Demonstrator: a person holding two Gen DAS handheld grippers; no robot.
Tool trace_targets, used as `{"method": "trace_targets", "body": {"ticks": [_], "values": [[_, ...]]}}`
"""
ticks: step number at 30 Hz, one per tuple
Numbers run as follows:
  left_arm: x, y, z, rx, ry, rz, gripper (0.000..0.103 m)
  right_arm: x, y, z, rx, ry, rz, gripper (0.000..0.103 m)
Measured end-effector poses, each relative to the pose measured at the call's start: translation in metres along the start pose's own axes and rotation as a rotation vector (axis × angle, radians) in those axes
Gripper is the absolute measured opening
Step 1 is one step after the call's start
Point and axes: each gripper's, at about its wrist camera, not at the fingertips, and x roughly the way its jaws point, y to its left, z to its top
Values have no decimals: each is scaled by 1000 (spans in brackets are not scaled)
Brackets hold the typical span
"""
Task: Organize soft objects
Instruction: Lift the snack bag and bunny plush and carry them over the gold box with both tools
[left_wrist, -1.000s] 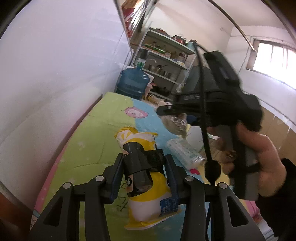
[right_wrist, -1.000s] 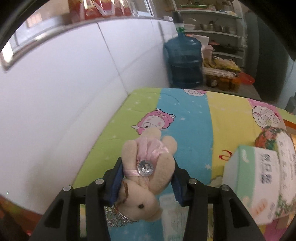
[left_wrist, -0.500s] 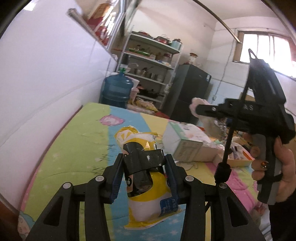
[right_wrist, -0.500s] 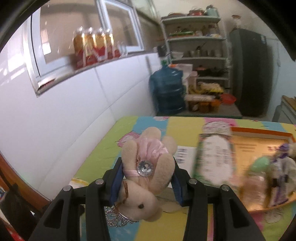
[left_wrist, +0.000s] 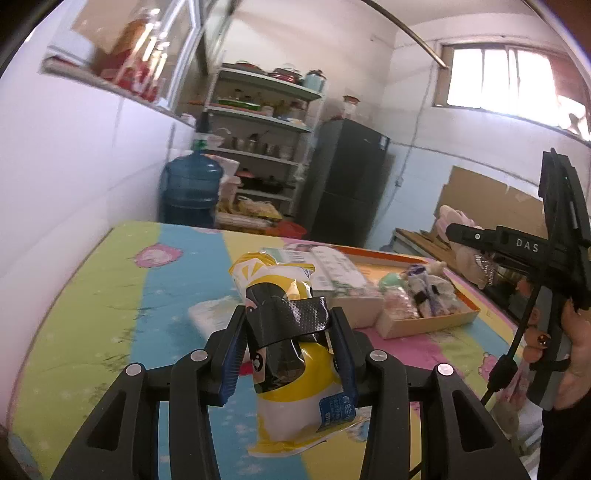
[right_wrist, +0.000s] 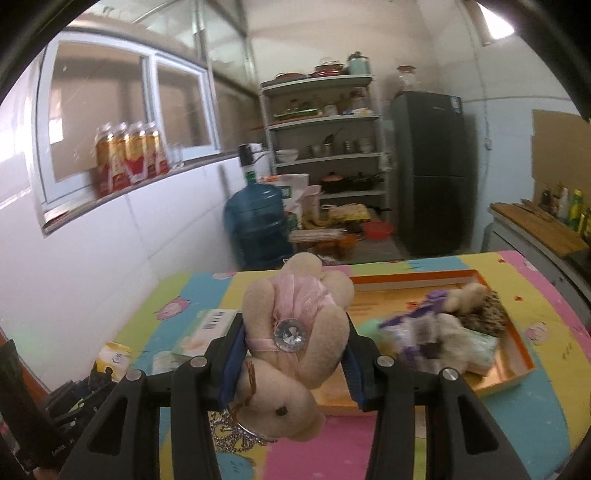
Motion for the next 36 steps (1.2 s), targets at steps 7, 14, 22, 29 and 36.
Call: {"method": "trace_targets", "body": {"ticks": [7,14,22,29,36], "values": [[17,-43,8,59,10,-36,45,-11,-40,-5,46,-9,-24,47],[36,-77,13,99,37,-57,45,-14,-75,-8,79,-13,-23,47],[60,-113,15,145,72,-72,45,-14,-109,-15,119,-15,-20,47],[81,-141,20,175,91,-94,45,-13,-139,-20,143,-21,-31,47],[107,-163,24,180,120,-119,45,-9,-171,-28,180,-19,-49,47]]}}
